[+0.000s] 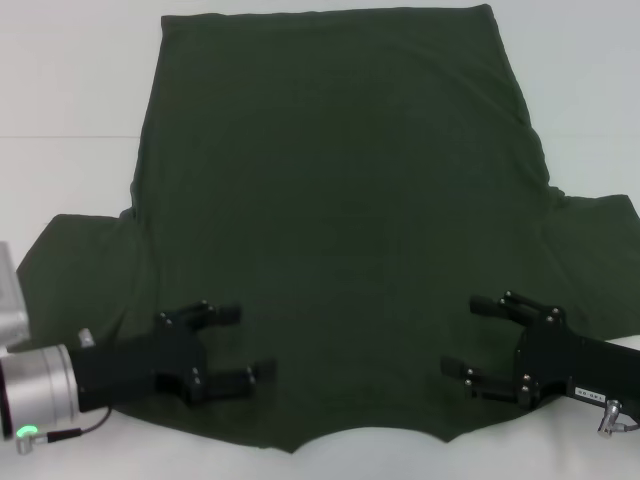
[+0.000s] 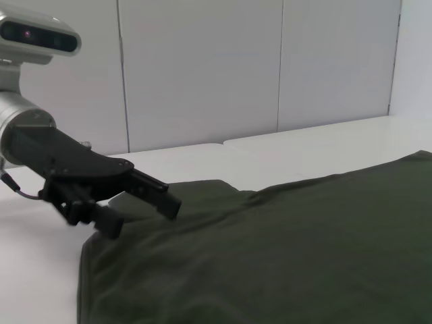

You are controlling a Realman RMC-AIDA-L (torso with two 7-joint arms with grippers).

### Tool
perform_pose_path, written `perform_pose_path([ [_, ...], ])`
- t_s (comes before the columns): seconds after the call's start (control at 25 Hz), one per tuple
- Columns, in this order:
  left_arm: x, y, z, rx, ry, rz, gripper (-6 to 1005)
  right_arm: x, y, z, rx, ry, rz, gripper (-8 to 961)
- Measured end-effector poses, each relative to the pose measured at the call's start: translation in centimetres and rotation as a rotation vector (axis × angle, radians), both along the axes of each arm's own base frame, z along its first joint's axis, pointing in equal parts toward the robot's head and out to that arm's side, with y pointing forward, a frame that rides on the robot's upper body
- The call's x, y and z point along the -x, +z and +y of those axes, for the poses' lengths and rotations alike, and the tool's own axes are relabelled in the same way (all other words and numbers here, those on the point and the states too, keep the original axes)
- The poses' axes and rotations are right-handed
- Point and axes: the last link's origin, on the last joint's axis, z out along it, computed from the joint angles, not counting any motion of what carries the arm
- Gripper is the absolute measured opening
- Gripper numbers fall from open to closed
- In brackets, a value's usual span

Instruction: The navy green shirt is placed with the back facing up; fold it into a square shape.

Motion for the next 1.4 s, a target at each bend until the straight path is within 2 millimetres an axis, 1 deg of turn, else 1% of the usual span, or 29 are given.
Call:
perform_pose_path([
  [0.12, 0.4, 1.0, 0.5, -0.011, 0.133, -0.078, 912, 0.0, 0.0, 0.0, -0.001, 0.0, 0.002, 900],
  [0.2, 0.8, 2.3, 1.0, 0.009, 0.267, -0.15, 912, 0.0, 0.0, 0.0, -0.001, -0.001, 0.003, 901],
  [0.28, 1.2, 3.7, 1.4, 0.034, 0.366, -0.187, 911, 0.0, 0.0, 0.0, 0.002, -0.002, 0.006, 901],
  [0.48, 2.6, 7.6, 2.6, 0.096, 0.629, -0.25, 910, 0.1, 0.0, -0.1, 0.005, -0.003, 0.012, 901],
  [0.6, 2.6, 9.7, 3.1, 0.122, 0.731, -0.262, 909, 0.2, 0.0, 0.0, 0.008, 0.001, 0.013, 901],
  [0.68, 2.8, 10.7, 3.6, 0.144, 0.84, -0.231, 909, 0.3, 0.0, 0.0, 0.01, 0.005, 0.015, 901],
  [0.8, 3.3, 11.9, 4.5, 0.172, 1.006, -0.156, 908, 0.5, -0.2, 0.1, 0.015, 0.007, 0.021, 901],
  [0.96, 4.1, 12.7, 5.2, 0.157, 1.118, -0.084, 907, 0.5, -0.2, 0.1, 0.017, 0.008, 0.022, 901],
  [1.2, 5.9, 14.1, 5.6, 0.059, 1.212, -0.043, 906, 0.6, -0.2, 0.1, 0.018, 0.008, 0.025, 900],
  [1.4, 6.8, 14.9, 5.4, 0.032, 1.247, -0.033, 905, 0.6, -0.2, 0.2, 0.016, 0.006, 0.027, 900],
])
